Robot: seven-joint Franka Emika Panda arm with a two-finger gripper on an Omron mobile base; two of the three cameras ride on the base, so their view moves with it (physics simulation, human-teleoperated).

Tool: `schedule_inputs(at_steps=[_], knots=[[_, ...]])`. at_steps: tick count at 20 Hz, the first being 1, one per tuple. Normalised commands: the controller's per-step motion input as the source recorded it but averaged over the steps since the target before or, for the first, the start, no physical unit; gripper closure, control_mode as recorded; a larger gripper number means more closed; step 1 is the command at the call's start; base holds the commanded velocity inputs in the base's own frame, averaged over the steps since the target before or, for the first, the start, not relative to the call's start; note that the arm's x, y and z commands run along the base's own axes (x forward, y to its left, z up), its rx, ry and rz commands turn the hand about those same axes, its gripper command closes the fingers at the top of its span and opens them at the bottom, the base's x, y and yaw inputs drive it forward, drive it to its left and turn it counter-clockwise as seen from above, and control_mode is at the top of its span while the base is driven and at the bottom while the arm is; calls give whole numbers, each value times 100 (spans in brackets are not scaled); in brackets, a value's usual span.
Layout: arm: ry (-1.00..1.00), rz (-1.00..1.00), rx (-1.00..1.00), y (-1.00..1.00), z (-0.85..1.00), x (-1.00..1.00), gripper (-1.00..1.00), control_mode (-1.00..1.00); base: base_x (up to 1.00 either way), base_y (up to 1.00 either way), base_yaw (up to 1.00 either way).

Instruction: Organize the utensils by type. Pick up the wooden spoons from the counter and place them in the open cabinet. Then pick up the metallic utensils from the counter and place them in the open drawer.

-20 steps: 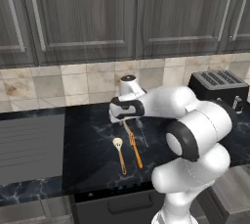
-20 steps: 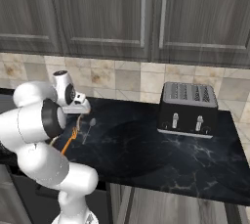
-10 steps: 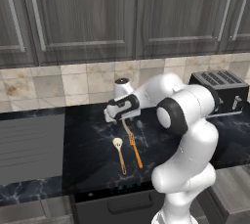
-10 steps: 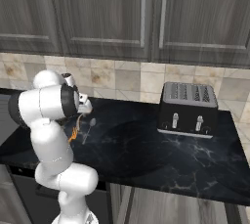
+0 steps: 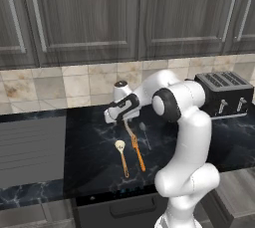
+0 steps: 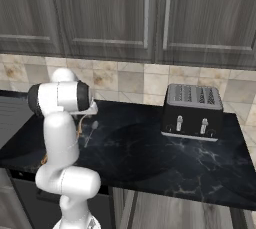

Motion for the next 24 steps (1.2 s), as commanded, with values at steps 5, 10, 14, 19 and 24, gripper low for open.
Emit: schedule_inputs(at_steps=[5,10,14,19,24], knots=[[0,0,-4,0,-35,16,-100,-100,0,0,0],[0,-4,-2,-1,-29,-3,-100,-100,0,0,0],[-1,-7,-1,-10,-24,-11,-100,-100,0,0,0],[-4,-9,0,-20,-30,-27,-100,-100,0,0,0],[-4,-11,0,-10,-38,-26,-100,-100,0,0,0]])
